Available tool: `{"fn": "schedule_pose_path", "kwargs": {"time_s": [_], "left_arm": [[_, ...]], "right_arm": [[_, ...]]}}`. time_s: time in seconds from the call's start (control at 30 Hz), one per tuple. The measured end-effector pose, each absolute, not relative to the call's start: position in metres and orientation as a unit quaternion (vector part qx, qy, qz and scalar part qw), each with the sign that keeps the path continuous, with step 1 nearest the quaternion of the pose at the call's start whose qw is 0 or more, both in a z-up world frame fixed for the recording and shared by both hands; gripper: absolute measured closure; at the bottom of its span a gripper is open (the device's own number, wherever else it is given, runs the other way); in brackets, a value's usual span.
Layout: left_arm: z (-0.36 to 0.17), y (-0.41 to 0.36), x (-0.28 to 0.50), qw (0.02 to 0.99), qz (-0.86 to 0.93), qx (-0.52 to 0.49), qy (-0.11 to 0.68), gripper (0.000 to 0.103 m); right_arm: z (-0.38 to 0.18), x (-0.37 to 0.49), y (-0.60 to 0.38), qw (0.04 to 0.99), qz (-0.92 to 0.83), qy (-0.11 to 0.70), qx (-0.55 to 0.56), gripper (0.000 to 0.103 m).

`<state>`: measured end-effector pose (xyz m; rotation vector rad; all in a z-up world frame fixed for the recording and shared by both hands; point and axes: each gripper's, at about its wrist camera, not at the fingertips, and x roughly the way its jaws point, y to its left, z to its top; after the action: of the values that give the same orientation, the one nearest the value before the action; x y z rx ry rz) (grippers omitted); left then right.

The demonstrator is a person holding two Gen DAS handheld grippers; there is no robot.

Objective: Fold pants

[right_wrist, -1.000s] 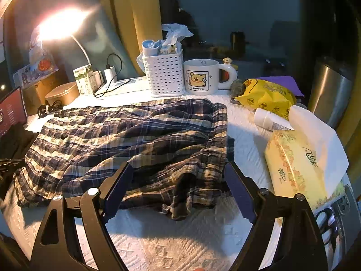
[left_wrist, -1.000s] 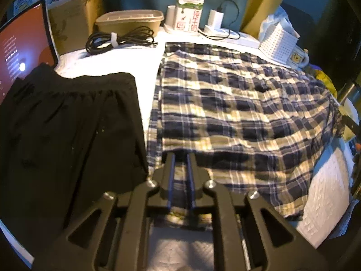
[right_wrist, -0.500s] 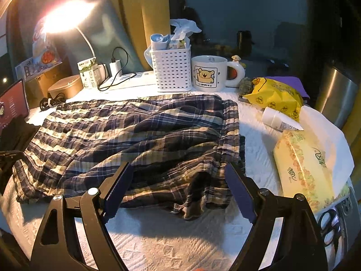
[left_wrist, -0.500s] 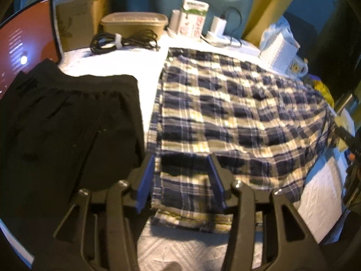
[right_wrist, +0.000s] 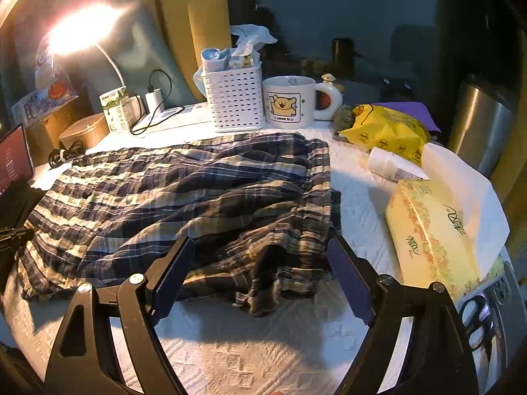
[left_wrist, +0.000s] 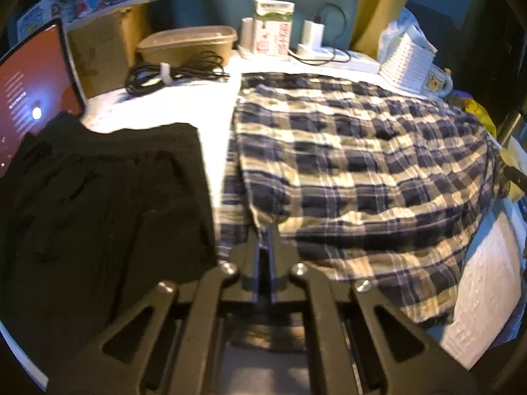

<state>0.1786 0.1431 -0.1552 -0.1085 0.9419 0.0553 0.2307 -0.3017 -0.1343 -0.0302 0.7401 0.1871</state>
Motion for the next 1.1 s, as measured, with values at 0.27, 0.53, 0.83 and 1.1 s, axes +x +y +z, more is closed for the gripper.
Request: {"fn": "schedule_pose_path", "kwargs": {"time_s": [0.27, 0.53, 0.83, 1.1], "left_arm": [[-0.158, 0.159, 0.181, 0.88, 0.032, -0.084, 0.466, 0.098], [-0.112, 0.187, 0.187, 0.894, 0.047, -0.088, 0.438, 0.093], [-0.108, 0.185, 0.277, 0.906, -0.003, -0.052, 0.419, 0.089], [-0.145, 0.166, 0.341, 0.882, -0.044, -0.076, 0.462, 0.084]], "right_arm": [[-0.137, 0.237, -0.295, 0.927, 0.096, 0.362, -0.031, 0.017], [-0.123, 0.243, -0.294, 0.937, 0.088, 0.336, -0.045, 0.017], [-0.099, 0.277, -0.285, 0.944, 0.105, 0.31, -0.039, 0.017], [-0.104, 0.321, -0.275, 0.932, 0.114, 0.343, -0.042, 0.017]]}}
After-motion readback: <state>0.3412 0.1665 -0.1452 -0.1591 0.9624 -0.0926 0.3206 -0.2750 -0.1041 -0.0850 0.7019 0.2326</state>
